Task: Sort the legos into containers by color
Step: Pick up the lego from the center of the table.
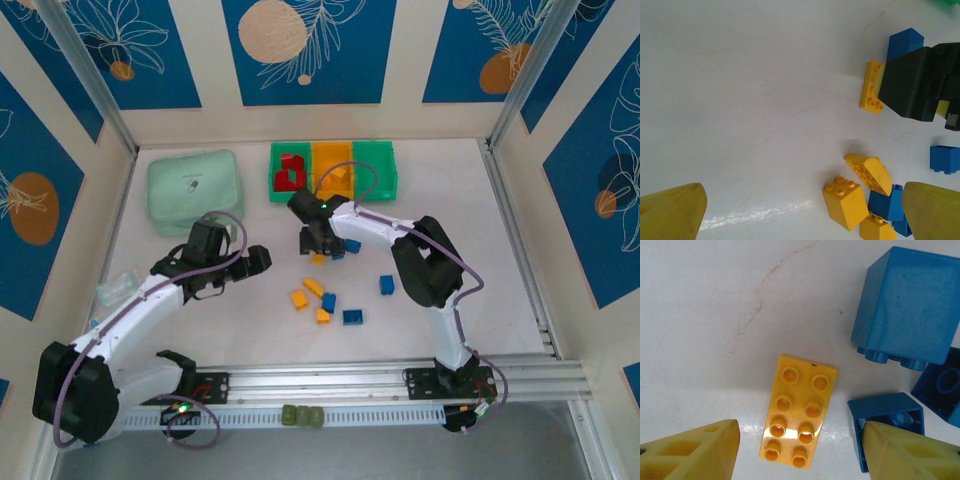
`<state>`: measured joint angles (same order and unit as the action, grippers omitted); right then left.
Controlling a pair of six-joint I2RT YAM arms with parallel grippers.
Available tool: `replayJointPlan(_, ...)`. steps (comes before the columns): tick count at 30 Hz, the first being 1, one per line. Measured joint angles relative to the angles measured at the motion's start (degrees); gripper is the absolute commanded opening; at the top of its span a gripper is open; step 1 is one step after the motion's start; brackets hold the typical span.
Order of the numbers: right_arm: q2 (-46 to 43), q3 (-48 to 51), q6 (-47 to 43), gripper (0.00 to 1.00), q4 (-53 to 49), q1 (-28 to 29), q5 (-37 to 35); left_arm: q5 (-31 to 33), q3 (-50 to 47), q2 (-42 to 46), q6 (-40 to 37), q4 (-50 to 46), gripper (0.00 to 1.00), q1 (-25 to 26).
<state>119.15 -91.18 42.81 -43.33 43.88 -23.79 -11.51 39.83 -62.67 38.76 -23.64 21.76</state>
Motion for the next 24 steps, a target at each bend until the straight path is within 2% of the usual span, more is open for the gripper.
replayJointPlan(11,-0.02,-0.94,1.66,0.62,-1.62,4.15,-6.47,1.31,-0.24,2.14,-0.02,-0.98,0.99,0.0)
replayJointPlan(24,0.48,-0.9,4.0,0.56,-2.01,4.76,-5.53,2.95,-0.94,4.2,0.0,-2.43,0.99,0.0)
